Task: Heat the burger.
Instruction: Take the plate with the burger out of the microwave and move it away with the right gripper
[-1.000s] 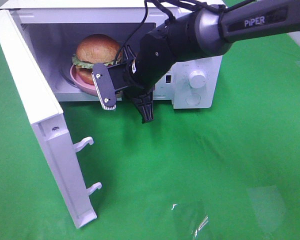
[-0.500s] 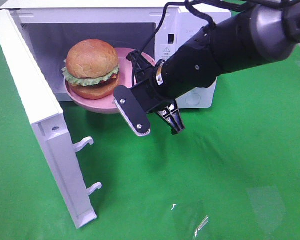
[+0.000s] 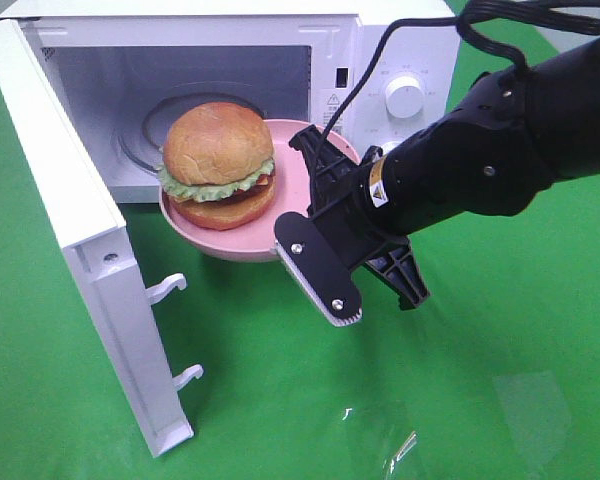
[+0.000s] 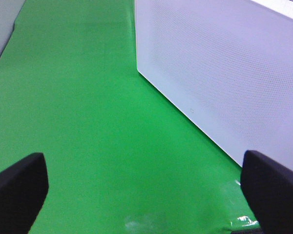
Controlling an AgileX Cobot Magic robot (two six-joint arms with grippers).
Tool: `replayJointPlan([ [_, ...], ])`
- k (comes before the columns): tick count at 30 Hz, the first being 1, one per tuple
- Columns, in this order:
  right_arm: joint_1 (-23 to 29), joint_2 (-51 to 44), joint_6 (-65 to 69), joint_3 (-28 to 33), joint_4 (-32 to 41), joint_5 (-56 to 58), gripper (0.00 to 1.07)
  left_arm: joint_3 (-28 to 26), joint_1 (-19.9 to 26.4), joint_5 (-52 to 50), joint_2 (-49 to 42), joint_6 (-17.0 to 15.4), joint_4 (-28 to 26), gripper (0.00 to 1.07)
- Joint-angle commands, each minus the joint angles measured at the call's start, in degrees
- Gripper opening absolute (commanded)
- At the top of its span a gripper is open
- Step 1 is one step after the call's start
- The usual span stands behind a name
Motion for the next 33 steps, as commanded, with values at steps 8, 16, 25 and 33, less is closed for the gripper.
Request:
replayJointPlan([
  [8, 0.00, -10.89, 2.29, 7.45, -0.34, -0.80, 0.00, 0.06, 0.11, -0.69, -1.03, -0.17, -0.06, 1.00],
  [16, 0.00, -18.68, 5.73, 13.01, -1.26, 1.26, 0.00, 0.06, 0.11, -0.69, -1.03, -0.17, -0.06, 1.00],
  [25, 0.00, -27.44, 11.75, 17.76, -4.93, 6.65, 0.00, 0.06, 0.11, -0.69, -1.03, -0.17, -0.06, 1.00],
  [33, 0.00, -38.10, 15.64, 22.23, -5.96, 15.41, 0.00, 0.06, 0.11, -0.69, -1.03, -0.17, -0.06, 1.00],
])
